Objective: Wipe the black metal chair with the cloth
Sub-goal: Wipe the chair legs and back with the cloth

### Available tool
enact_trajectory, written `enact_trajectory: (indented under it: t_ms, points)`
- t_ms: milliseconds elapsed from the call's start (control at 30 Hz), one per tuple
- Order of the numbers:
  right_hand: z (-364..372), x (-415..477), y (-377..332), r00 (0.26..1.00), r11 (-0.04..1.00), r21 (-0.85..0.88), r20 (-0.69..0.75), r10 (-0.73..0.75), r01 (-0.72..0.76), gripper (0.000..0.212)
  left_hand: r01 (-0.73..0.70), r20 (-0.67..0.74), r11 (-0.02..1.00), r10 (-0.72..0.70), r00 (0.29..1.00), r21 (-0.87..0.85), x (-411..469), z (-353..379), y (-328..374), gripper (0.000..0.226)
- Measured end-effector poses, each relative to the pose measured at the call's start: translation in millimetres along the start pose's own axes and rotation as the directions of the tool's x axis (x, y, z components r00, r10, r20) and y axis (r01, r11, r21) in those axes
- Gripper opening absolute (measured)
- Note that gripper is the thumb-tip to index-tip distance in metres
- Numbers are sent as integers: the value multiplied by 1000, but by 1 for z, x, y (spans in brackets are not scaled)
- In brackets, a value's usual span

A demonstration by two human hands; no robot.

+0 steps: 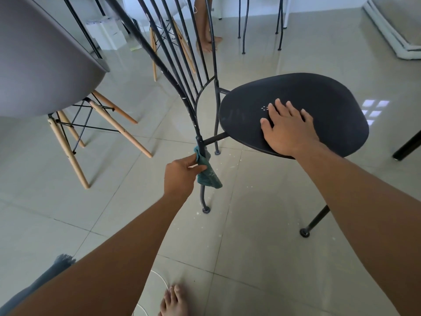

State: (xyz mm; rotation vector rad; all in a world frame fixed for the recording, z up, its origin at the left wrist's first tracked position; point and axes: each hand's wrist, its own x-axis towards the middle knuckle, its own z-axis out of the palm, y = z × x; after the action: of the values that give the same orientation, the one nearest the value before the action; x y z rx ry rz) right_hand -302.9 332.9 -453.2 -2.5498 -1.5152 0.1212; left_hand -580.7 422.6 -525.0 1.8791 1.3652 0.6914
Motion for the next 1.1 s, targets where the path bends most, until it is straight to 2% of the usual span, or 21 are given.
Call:
enact_trajectory:
  t_ms: [100,267,500,633,700,867,1000,1100]
  points:
    - [1,1,-1,1000,1000,-7,-10,5,-5,68,-28,-28,997,30,999,66,9,8,-10,21]
    - [1,2,-2,1000,1000,-22,-13,11,-11,67,-31,42,992,26,999,120,13,25,-48,10]
    - [5,3,-2,1000,999,-47,-30,1,-3,67,105,95,977,-124,988,186,3,57,-106,17]
    - [4,2,-2,999,999,-39,-35,8,-9,68,150,187,956,-200,962,254,2,68,-134,18]
    - [3,1,-3,999,999,-33,-38,10,-11,68,175,192,959,-219,957,222,1,71,-139,18]
    - [2,-1,-3,999,1000,-19,-45,11,-12,68,137,161,986,-152,975,96,4,61,-116,21]
    - [1,-2,-3,999,1000,-12,-49,12,-13,67,42,148,998,-36,988,-38,8,39,-83,27]
    - [2,-2,-4,999,1000,-11,-45,11,-12,68,-11,134,979,39,990,-203,15,21,-57,28]
